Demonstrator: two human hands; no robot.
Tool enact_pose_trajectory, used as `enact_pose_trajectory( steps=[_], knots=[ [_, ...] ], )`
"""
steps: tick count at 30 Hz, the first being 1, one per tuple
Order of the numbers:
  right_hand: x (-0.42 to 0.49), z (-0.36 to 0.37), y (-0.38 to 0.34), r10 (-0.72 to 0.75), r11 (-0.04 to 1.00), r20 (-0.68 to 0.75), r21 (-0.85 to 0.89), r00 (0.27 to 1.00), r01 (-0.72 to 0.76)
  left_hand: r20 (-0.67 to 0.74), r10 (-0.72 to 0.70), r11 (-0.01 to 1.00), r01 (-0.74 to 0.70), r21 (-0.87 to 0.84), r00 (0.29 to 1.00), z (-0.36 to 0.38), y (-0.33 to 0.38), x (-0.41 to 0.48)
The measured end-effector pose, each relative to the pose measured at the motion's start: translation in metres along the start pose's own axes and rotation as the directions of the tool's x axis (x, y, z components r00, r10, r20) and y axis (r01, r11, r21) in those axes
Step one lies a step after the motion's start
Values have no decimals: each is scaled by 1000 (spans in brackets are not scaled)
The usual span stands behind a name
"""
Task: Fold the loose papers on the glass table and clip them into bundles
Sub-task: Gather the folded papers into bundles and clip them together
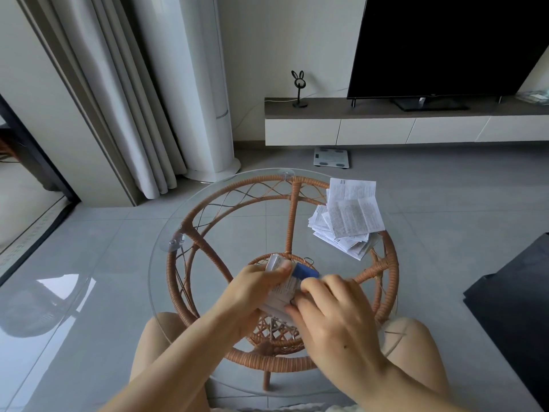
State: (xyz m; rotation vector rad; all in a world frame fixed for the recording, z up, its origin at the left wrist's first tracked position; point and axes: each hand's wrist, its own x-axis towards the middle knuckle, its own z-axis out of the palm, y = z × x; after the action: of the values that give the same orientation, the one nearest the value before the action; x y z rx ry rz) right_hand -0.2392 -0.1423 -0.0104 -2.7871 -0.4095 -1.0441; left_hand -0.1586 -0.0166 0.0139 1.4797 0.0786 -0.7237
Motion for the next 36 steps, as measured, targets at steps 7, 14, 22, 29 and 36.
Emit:
enact_pose_trajectory(
  steps=[7, 14, 22, 29, 36],
  knots=[
    [7, -6, 18, 143, 958, 55, 244, 988, -152, 126, 107, 990, -118, 82, 986, -12, -1, -5],
    [23, -12, 39, 264, 709, 471, 497, 842, -500, 168, 260, 944, -287, 162, 951, -17, -3, -5],
    [30, -9, 39, 212, 512, 642, 570, 737, -643, 171, 450, 768, -477, 427, 877, -20, -2, -6],
    [40, 1, 41, 252, 352, 641, 637, 725, -686, 161, 397, 761, -422, 492, 903, -26, 7, 6],
    [66, 26, 56, 480, 300, 544, 635, 688, -712, 31, 300, 927, -299, 226, 953, -30, 23, 27]
  ],
)
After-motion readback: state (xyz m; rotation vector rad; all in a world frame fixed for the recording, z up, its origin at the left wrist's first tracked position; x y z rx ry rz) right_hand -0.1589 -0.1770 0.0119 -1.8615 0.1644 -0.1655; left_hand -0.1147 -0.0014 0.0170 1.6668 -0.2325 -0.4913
